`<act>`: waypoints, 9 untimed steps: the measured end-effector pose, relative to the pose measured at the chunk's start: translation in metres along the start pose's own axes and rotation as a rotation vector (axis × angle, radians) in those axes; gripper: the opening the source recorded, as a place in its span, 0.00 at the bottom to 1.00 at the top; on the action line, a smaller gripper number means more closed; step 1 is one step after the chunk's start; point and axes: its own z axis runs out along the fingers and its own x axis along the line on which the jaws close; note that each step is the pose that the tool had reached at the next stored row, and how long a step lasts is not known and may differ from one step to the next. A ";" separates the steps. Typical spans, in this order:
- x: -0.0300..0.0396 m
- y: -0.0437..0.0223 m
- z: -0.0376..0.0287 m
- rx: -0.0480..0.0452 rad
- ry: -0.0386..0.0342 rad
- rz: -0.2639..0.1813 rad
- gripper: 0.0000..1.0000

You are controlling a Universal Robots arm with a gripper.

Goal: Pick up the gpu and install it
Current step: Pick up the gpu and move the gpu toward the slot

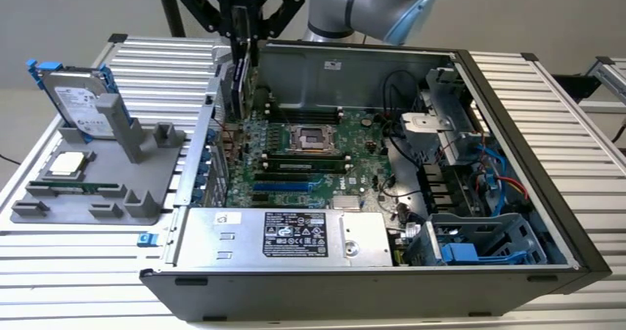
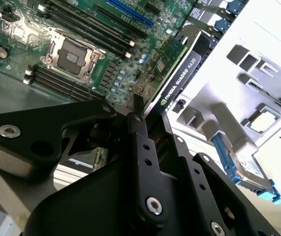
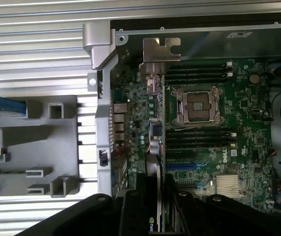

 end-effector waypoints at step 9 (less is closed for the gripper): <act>-0.0139 0.0012 0.0000 -0.0001 0.0000 0.000 0.00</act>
